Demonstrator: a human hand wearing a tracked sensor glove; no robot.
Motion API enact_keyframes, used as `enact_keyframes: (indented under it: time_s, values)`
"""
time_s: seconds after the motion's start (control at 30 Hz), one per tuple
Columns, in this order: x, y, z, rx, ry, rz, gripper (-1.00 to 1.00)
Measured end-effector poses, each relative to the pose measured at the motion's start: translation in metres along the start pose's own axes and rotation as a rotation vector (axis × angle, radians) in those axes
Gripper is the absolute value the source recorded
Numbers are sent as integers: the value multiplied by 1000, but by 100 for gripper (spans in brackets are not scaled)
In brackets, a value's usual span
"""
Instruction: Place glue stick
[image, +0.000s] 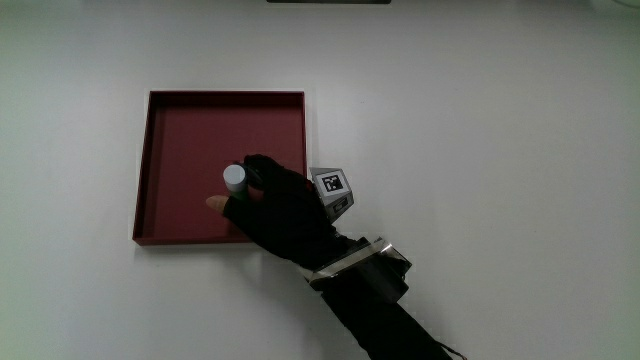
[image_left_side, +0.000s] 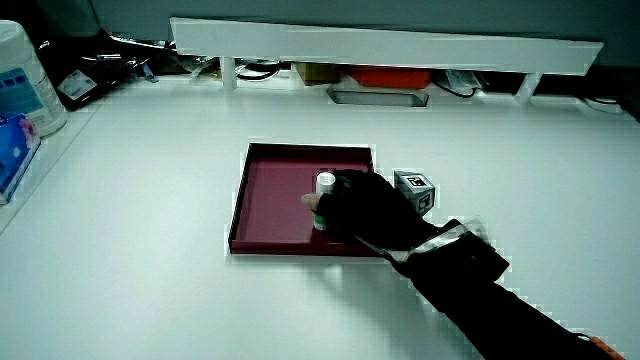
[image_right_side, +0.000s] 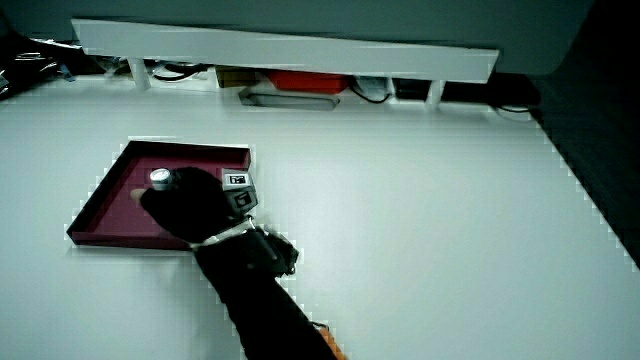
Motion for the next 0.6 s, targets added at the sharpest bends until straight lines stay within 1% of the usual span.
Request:
enact_keyframes:
  time_s: [0.03,0.1,0.13,0.17,0.2,0.23,0.33,0.37,0.4,0.47,0.5,0.53,0.57,0.6]
  values:
    - [5,2,1,5,-8,2,-80]
    - [-1,-1,3,2,10,10,-86]
    - [2,1,4,-66,52,11,-89]
    - [-10,-5,6,9,9,20,-91]
    - [-2,0,8,-67,45,27,-94]
    - [-5,-1,10,-72,41,37,-97]
    - [-19,-7,17,-90,-13,75,-100]
    - [-23,-9,20,-97,-24,103,-100]
    - [-29,-12,22,-106,-74,103,-100]
    - [-41,-17,26,-144,-138,127,-100]
    - [-47,-21,28,-165,-136,139,-100]
    - [-51,-23,31,-174,-157,159,-100]
    - [-56,-27,35,-184,-211,159,-100]
    - [-61,-31,37,-206,-207,168,-100]
